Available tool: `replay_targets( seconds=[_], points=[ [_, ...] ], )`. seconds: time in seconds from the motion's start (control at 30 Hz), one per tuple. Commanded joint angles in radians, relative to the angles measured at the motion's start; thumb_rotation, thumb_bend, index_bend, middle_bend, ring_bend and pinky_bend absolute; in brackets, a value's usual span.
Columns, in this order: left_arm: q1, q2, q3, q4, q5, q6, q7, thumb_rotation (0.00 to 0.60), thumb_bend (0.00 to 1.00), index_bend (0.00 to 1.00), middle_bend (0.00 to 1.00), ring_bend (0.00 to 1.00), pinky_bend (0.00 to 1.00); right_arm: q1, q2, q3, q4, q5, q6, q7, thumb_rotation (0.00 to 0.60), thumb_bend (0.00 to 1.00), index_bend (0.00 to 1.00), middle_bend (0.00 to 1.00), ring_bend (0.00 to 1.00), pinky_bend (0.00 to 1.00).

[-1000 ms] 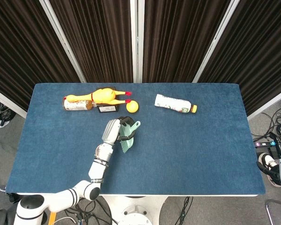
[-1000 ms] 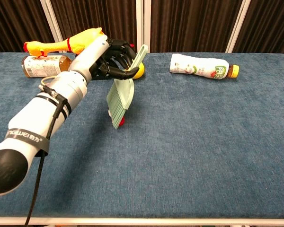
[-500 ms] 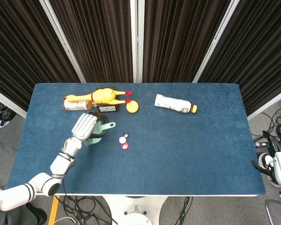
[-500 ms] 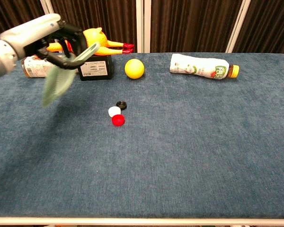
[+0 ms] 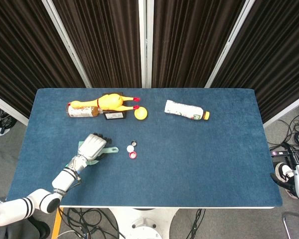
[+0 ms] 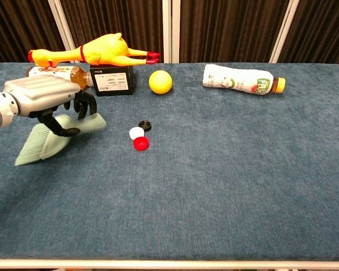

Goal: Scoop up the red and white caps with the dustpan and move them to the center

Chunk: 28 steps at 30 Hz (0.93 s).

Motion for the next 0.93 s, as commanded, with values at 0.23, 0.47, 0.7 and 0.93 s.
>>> replay_targets(
  seconds=[0.23, 0.47, 0.7, 0.93],
  points=[
    [0.089, 0.104, -0.04, -0.184, -0.047, 0.137, -0.143, 0.6, 0.13, 0.14, 0.19, 0.15, 0.26, 0.006, 0.002, -0.002, 0.006, 0.003, -0.016, 0.002, 0.6, 0.06, 0.11, 0.19, 0.01, 0.07],
    [0.286, 0.193, -0.045, -0.137, 0.003, 0.483, -0.222, 0.6, 0.13, 0.14, 0.19, 0.15, 0.24, 0.012, 0.015, -0.013, 0.013, -0.006, -0.039, 0.028, 0.6, 0.07, 0.11, 0.15, 0.0, 0.06],
    [0.451, 0.263, 0.024, -0.137, -0.005, 0.632, -0.213, 0.6, 0.12, 0.14, 0.19, 0.15, 0.19, 0.022, 0.003, -0.024, 0.036, -0.064, -0.019, 0.084, 0.6, 0.06, 0.11, 0.15, 0.0, 0.06],
    [0.555, 0.28, 0.094, -0.19, 0.037, 0.709, -0.199, 0.6, 0.12, 0.17, 0.19, 0.15, 0.19, 0.017, -0.009, -0.041, 0.03, -0.077, -0.017, 0.088, 0.6, 0.07, 0.11, 0.15, 0.0, 0.06]
  ],
)
